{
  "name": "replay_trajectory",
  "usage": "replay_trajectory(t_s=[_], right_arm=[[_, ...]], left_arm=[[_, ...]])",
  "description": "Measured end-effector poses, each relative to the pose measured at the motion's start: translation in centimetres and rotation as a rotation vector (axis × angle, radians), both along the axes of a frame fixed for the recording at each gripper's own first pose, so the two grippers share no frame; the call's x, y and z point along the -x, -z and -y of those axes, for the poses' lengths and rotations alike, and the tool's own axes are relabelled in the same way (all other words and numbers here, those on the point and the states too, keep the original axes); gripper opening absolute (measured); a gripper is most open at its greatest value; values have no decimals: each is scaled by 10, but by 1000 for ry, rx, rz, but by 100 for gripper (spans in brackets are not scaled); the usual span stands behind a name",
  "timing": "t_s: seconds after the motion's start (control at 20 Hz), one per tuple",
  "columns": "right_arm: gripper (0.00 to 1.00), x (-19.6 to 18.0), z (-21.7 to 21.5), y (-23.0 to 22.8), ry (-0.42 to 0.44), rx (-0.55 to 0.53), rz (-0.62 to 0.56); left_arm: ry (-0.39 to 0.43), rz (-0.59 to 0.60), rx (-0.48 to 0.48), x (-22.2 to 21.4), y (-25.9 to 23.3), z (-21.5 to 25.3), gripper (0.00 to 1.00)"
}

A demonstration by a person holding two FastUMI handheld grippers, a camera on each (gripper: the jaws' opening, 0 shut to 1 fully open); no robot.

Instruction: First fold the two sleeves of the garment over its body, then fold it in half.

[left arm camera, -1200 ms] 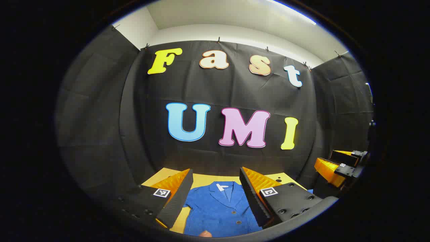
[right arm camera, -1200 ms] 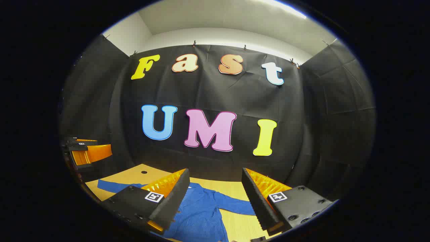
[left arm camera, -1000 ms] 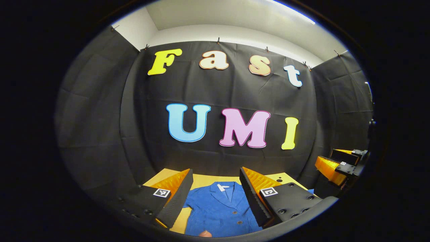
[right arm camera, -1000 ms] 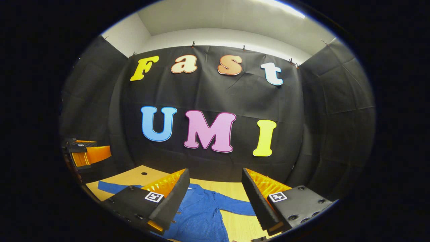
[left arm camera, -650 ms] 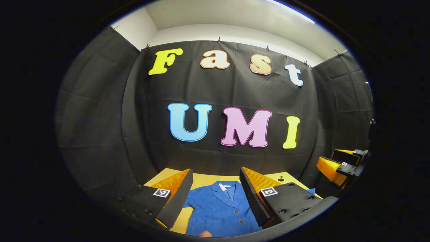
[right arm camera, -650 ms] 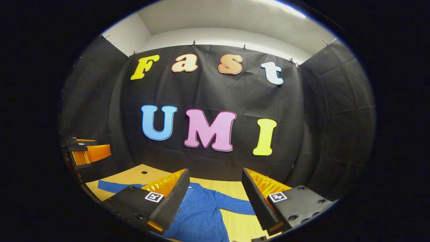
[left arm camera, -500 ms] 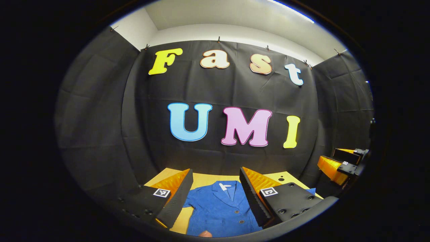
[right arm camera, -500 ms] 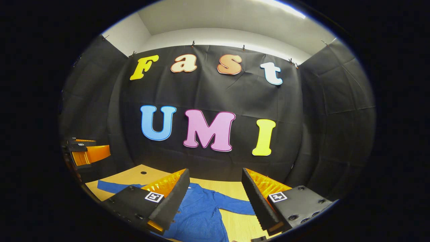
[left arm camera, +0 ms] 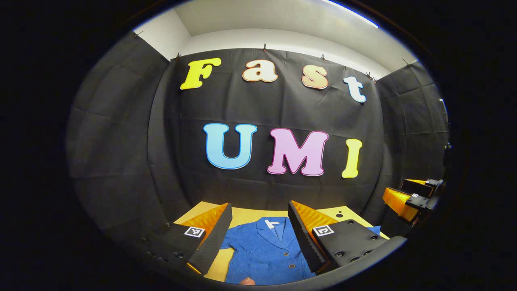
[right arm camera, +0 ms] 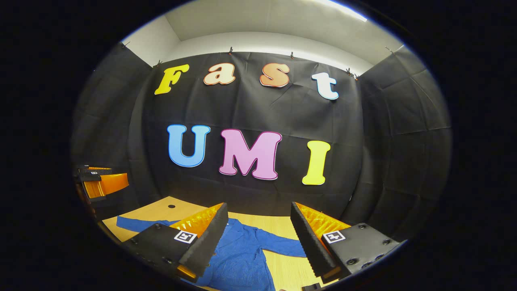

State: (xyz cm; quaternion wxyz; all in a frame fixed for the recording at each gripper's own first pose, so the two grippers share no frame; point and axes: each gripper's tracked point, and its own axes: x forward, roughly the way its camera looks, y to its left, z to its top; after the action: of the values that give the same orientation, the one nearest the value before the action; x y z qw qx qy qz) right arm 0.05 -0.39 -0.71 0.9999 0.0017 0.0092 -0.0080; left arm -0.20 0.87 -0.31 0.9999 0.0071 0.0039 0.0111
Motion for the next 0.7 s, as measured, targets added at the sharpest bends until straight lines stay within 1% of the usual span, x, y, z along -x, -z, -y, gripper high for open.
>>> replay_trajectory(t_s=[0.15,0.2,0.25,0.3,0.45,0.5,0.7], right_arm=[[96,-2,1,-1,1,1,-3],[97,-2,1,0,3,1,-3],[96,-2,2,1,5,3,-4],[97,-2,3,1,8,4,-6],[96,-3,6,2,13,0,-9],[97,-3,6,1,14,-1,-8],[95,-5,8,3,23,7,-10]], left_arm=[[1,4,-4,1,-2,-1,80],[0,5,-6,1,0,0,79],[0,6,-7,0,-1,0,80],[1,5,-7,-1,-1,0,80],[1,4,-2,-1,0,0,80],[1,6,0,-1,0,-1,80],[0,5,7,-4,1,-2,80]])
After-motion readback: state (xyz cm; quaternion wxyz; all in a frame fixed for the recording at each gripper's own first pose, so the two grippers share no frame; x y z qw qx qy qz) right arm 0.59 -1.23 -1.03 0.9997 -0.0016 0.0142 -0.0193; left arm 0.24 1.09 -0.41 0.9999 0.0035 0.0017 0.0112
